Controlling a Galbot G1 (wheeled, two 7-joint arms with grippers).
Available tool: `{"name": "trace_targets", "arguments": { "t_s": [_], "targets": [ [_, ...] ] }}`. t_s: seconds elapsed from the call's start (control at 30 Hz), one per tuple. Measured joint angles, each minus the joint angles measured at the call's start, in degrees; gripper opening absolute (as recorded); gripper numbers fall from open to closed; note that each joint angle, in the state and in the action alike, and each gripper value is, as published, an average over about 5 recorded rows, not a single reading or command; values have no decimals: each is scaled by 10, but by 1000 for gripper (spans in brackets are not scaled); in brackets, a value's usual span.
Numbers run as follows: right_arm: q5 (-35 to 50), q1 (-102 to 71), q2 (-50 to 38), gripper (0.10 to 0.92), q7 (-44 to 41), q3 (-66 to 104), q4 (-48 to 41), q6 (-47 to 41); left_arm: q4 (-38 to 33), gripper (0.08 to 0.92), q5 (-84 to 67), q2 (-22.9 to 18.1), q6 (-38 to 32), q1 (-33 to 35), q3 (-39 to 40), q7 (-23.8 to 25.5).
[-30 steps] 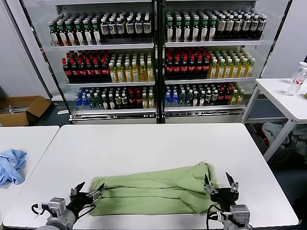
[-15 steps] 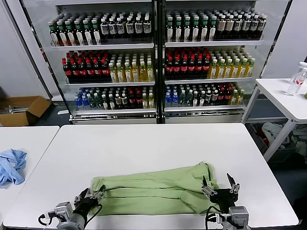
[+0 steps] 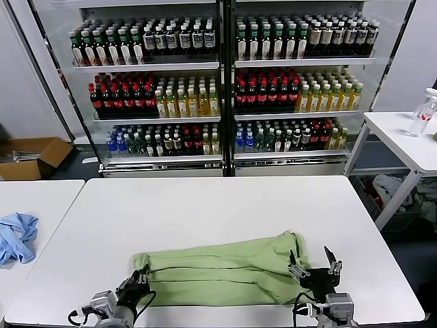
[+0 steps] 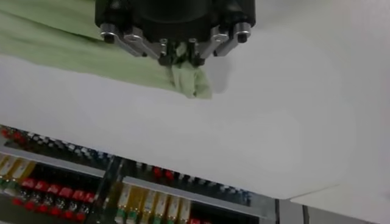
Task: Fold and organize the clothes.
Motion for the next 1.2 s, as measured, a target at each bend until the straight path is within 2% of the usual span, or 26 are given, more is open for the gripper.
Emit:
{"name": "trace_targets", "arguments": {
  "t_s": [0.1, 0.2, 0.37, 0.63, 0.8, 0.97, 1.2],
  "targets": [
    [-2, 1, 0, 823, -1, 2, 0, 0, 2, 147, 30, -3, -2, -4, 0, -8],
    [-3, 2, -2, 823, -2, 4, 2, -1, -1, 107, 64, -3, 0, -7, -5, -13],
    [-3, 5, -3, 823, -2, 8, 5, -1, -15, 107, 117, 12, 9, -11, -36, -14],
    [-4, 10, 1, 823, -3, 9, 4, -3, -5, 107, 163, 71, 36, -9, -148, -4],
    [-7, 10, 3, 822, -3, 6, 3, -7, -10, 107, 159, 92, 53, -12, -183, 0],
    [-9, 7, 3, 823, -4, 9, 7, -10, -47, 107, 96, 96, 64, -7, -168, 13],
    [-15, 3, 7, 823, -4, 10, 7, -9, -99, 107, 9, 89, 75, -13, -93, 35]
  ]
}}
